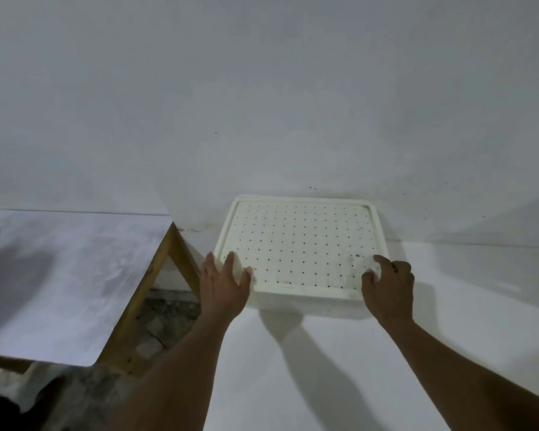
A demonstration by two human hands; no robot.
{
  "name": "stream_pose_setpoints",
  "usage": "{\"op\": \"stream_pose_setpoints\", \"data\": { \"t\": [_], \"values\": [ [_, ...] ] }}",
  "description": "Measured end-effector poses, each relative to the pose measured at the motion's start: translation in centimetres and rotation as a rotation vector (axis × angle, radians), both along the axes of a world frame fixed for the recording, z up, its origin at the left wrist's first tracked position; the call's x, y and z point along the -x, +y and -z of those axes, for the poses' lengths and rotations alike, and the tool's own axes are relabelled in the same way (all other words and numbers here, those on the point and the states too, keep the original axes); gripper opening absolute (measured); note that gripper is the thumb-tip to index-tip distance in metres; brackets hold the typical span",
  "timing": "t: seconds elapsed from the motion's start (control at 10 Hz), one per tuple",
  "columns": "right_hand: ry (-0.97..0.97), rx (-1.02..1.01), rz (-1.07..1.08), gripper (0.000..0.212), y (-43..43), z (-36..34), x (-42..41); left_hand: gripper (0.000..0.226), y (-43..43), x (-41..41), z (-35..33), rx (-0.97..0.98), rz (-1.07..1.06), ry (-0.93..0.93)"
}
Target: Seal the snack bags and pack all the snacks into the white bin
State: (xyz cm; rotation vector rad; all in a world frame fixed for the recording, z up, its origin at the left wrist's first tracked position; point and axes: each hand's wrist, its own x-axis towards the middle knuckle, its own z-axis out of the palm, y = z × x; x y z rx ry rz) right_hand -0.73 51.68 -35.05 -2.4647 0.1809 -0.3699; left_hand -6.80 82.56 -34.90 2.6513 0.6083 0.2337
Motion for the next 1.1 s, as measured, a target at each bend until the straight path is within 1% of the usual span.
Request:
{"op": "stream_pose_setpoints", "data": {
  "t": [0.1,0.2,0.3,0.4,0.5,0.6,0.7,0.8,0.9,1.0,1.1],
  "values": [
    [0.048,0.006,-0.014,0.040,0.8,0.3,-2.1,0.065,1.0,-2.3,0.3,-0.007,0.011,0.040],
    [0.086,0.061,0.033,0.042,1.3,1.0,-2.7,0.065,1.0,-3.2,0.7,-0.120,-0.006,0.079],
    [0.012,0.295,-0.028,0.047,1.0,1.3,-3.0,0.068,0.9,-3.2,0.7,-0.216,0.031,0.064],
    [0.063,0.463,-0.209,0.052,0.6,0.7,-3.1,0.072,0.4,-3.0,0.5,-0.247,0.197,0.098],
    [0.190,0.509,-0.307,0.056,0.9,0.1,-2.3,0.075,-2.4,-2.6,0.0,-0.191,0.336,0.133],
    [0.218,0.510,-0.388,0.055,0.7,-0.3,-0.5,0.070,-6.5,-1.9,-0.5,-0.168,0.425,0.166],
    [0.241,0.420,-0.510,0.048,-0.4,-1.4,0.8,0.061,-10.0,-1.6,-1.5,-0.163,0.522,0.223],
    [0.248,0.299,-0.538,0.031,-3.4,-4.2,1.9,0.045,-13.8,-1.4,-3.9,-0.104,0.580,0.223],
    [0.221,0.266,-0.521,0.027,-7.2,-7.5,2.3,0.041,-17.5,-1.6,-6.6,0.040,0.513,0.268],
    [0.173,0.315,-0.487,0.026,-11.8,-11.1,1.8,0.038,-21.8,-2.3,-10.1,0.061,0.521,0.205],
    [0.113,0.302,-0.435,0.026,-16.5,-15.1,1.0,0.038,-26.3,-3.3,-14.2,0.028,0.539,0.125]
  ]
}}
